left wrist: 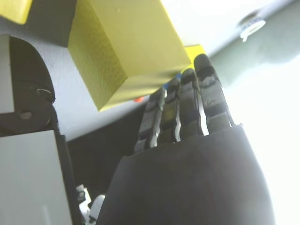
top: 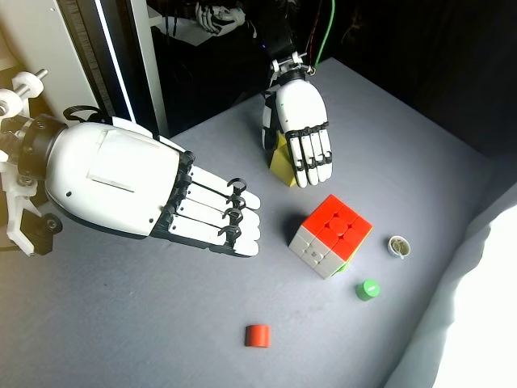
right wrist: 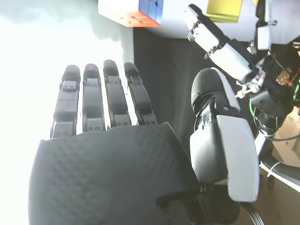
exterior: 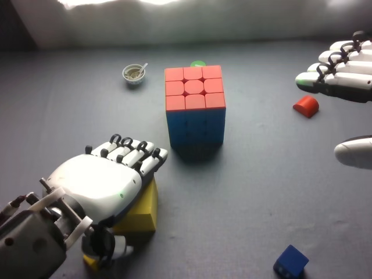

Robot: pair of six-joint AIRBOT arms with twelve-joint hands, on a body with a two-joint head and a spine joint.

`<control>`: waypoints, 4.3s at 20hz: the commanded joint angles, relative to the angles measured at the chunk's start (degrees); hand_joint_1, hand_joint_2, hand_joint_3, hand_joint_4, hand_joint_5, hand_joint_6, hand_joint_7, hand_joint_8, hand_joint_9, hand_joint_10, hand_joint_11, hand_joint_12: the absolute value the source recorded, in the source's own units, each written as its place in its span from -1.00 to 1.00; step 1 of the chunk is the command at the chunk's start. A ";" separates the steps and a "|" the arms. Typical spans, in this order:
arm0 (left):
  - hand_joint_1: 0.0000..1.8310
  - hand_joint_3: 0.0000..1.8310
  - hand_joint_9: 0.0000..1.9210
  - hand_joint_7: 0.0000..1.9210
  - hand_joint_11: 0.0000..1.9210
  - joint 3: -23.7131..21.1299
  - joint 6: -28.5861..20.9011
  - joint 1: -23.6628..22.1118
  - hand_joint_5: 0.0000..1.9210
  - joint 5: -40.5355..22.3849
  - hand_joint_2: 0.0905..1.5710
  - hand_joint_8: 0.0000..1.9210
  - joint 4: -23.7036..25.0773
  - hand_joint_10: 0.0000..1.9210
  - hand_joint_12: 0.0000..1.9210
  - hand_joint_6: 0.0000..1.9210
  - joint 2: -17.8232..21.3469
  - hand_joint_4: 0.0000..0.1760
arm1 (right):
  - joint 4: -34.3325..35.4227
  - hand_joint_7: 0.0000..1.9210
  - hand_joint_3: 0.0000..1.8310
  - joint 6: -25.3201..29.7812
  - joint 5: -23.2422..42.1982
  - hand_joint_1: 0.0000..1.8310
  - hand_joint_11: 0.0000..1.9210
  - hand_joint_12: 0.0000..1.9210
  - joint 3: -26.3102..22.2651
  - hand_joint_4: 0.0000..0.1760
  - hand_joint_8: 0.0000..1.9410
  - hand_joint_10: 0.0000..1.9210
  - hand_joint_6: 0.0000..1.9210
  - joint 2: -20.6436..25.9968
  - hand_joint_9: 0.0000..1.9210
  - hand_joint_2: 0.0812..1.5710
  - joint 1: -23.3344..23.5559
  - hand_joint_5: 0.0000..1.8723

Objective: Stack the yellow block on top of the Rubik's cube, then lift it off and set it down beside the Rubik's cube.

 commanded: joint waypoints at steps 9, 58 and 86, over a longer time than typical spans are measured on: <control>0.31 -1.00 -0.32 -0.29 -0.88 1.45 0.55 0.61 -0.40 -4.17 0.40 -0.98 1.91 -0.94 0.18 -0.98 -1.03 -1.00 | 0.93 -0.92 -1.00 0.00 6.22 -1.00 -1.00 -1.00 0.05 -1.00 -0.99 -0.99 -0.99 0.51 -0.97 0.61 0.99 -0.94; 0.33 -1.00 -0.20 -0.05 -0.52 15.80 39.53 -33.25 -0.03 20.01 0.43 0.33 -32.00 0.15 0.61 -0.02 -1.41 -1.00 | 0.93 -0.86 -1.00 0.10 6.70 -1.00 -1.00 -1.00 0.01 -1.00 -1.00 -0.99 -0.99 0.52 -0.91 0.62 1.44 -0.87; 0.32 -1.00 -0.21 -0.05 -0.54 23.71 39.74 -35.76 -0.04 13.71 0.43 0.30 -34.96 0.14 0.60 0.01 -15.80 -1.00 | 0.93 -0.88 -1.00 0.40 6.82 -1.00 -1.00 -1.00 -0.06 -1.00 -0.99 -0.99 -0.99 0.52 -0.95 0.65 1.47 -0.85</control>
